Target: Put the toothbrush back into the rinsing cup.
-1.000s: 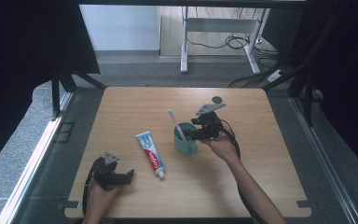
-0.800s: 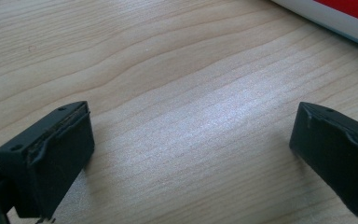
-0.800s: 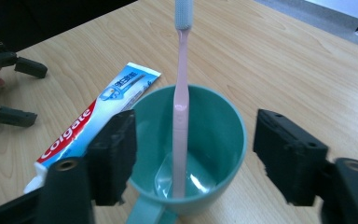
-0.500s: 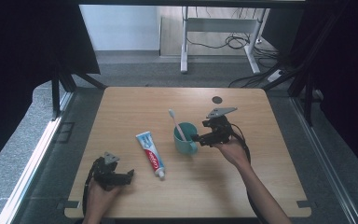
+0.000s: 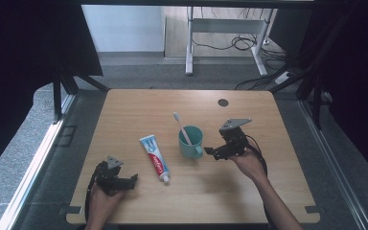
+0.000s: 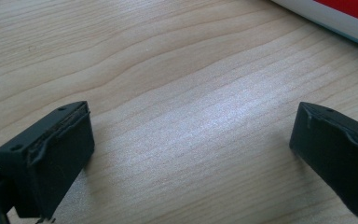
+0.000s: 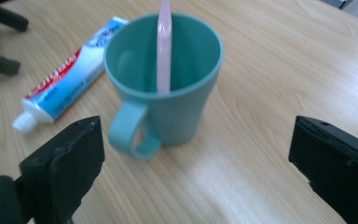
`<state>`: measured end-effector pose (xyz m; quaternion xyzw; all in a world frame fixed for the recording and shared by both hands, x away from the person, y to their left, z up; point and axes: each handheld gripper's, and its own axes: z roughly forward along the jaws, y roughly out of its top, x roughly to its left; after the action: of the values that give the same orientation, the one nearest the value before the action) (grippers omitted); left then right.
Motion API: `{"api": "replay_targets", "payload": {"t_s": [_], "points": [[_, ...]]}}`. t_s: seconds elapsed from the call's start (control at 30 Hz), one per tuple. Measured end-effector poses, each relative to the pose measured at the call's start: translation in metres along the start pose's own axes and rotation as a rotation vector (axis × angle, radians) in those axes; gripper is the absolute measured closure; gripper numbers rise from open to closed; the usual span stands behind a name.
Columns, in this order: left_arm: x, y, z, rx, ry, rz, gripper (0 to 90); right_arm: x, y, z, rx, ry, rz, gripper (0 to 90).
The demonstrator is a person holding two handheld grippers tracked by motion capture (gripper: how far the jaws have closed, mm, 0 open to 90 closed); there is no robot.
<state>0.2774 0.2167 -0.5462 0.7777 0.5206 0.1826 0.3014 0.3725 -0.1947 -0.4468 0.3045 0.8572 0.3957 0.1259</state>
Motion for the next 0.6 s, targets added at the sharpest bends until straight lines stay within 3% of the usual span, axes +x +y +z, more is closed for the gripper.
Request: {"api": "replay_targets", "payload": {"t_s": [0.6], "points": [[0.0, 0.0, 0.0, 0.0, 0.0, 0.001, 0.0, 0.003, -0.05, -0.03, 0.011, -0.067, 0.005, 0.0]]}}
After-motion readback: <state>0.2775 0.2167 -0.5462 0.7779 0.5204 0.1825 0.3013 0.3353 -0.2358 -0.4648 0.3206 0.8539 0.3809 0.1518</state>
